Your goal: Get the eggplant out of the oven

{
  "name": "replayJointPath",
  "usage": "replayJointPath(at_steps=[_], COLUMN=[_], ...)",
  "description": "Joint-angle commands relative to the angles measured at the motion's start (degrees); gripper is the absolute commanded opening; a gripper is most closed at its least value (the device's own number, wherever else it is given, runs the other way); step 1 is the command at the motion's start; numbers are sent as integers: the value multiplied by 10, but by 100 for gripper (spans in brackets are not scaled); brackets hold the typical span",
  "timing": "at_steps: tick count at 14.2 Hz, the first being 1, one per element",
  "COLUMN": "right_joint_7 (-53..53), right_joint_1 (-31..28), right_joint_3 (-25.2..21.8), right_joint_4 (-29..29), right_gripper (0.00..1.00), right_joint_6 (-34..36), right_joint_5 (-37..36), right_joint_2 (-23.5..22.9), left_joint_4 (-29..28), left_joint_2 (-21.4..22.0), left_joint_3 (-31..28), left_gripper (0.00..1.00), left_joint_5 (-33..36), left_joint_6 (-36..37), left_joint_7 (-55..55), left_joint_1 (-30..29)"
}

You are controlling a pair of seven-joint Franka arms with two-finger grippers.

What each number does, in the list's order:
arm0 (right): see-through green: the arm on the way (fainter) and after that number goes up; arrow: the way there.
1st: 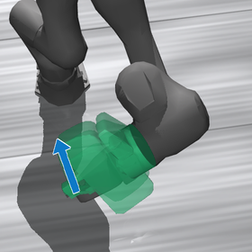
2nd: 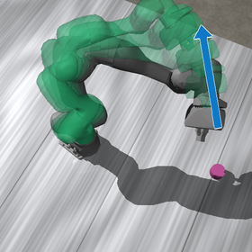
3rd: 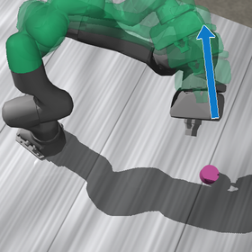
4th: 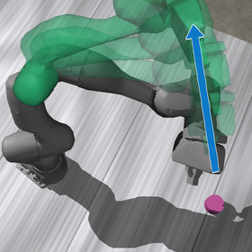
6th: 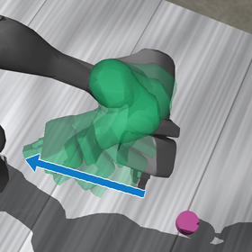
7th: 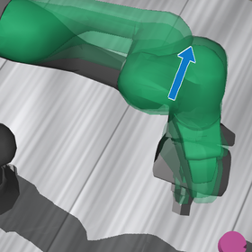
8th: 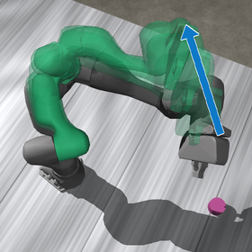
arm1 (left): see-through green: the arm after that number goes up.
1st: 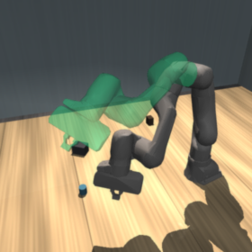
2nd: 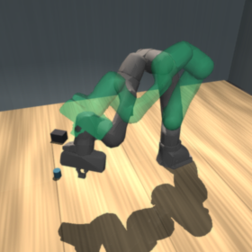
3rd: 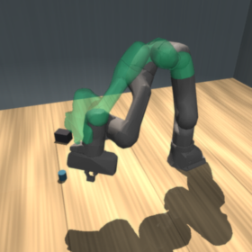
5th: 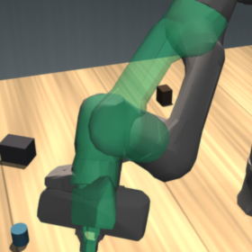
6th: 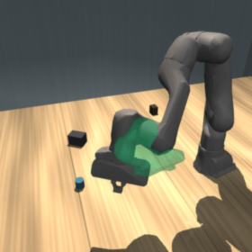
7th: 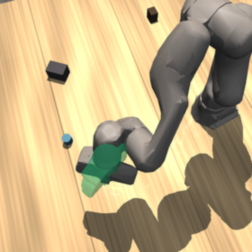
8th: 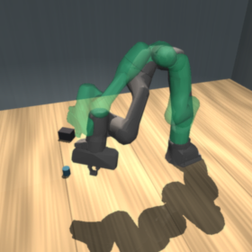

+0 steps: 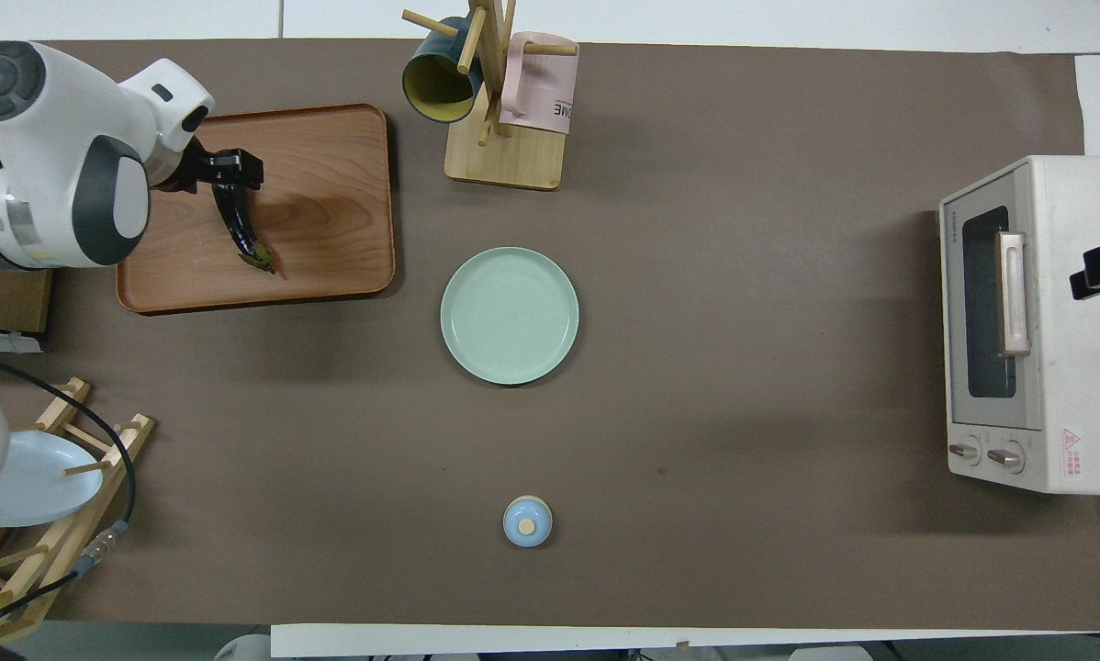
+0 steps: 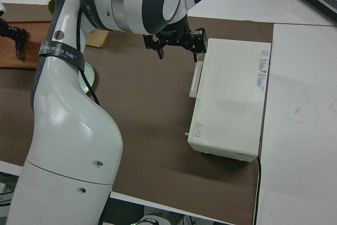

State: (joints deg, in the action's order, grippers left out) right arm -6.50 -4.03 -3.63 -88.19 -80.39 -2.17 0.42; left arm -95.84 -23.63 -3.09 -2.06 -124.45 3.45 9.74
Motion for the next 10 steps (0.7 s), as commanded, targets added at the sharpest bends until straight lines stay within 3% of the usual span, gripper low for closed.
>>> replayJointPath(at_steps=[1, 5, 10], right_joint_7=[-2, -3, -3], right_joint_1=[14, 13, 12], right_joint_3=[-18, -18, -15], right_joint_4=[8, 7, 8], right_gripper=[100, 100, 100], right_joint_6=[13, 17, 17], right_joint_5=[11, 12, 11], right_joint_2=[-4, -2, -2], left_joint_4=[-15, -14, 11], left_joint_2=[108, 218, 261], left_joint_3=[-1, -1, -2], left_gripper=[100, 100, 100], left_joint_5=[5, 5, 6], left_joint_6=[128, 307, 356], left_joint_7=[0, -7, -56], left_joint_1=[-22, -45, -78])
